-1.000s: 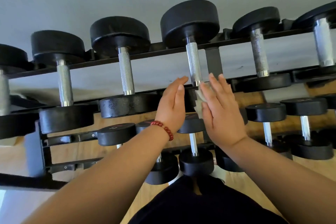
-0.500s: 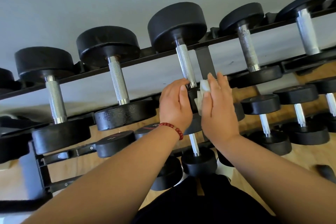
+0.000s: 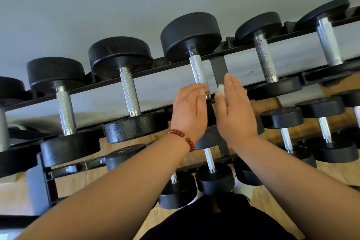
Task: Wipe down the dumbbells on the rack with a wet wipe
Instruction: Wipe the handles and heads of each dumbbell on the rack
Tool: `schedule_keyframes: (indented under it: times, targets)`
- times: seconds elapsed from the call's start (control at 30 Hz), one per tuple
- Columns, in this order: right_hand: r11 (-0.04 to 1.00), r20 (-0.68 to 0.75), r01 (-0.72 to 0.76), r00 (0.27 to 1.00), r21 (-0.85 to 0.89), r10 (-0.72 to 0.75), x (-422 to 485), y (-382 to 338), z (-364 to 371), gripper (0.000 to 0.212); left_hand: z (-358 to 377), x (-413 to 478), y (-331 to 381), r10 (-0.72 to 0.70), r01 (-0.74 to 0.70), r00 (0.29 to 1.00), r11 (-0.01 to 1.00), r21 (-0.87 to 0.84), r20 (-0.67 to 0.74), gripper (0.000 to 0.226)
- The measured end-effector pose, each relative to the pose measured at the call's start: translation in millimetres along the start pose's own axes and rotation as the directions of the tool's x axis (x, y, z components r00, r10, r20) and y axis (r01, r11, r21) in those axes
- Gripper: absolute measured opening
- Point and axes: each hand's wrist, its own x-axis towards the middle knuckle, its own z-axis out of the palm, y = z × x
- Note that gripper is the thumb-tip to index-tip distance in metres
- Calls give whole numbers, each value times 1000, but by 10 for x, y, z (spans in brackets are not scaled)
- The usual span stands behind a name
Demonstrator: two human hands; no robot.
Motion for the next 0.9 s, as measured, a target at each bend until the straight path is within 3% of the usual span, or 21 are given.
schedule_keyframes:
  times: [0.17,0.27,0.4,0.57,0.73,0.9]
  targets:
    - [979,-94,-94,989,179,113,-124,41,102,51,59,52,37,46,-47,999,987,153,10,48]
    - [974,-47,-86,994,211,98,-41,82,52,49,68,42,30,33,-34,999,986,163,8,49]
    - [889,38,-283,957,360,289,227,98,-56,47,76,47,34,29,-27,1000,982,185,-10,47]
    - [948,-1,-109,993,299,115,-88,147,2,49,88,47,42,25,-21,999,982,186,-22,47]
    - [874,60,-191,981,446,184,131,208,-66,46,91,37,61,9,-4,1000,979,204,-24,48]
    - [960,64,-33,998,279,16,-57,278,-32,50,100,32,61,11,-3,999,979,203,-38,48]
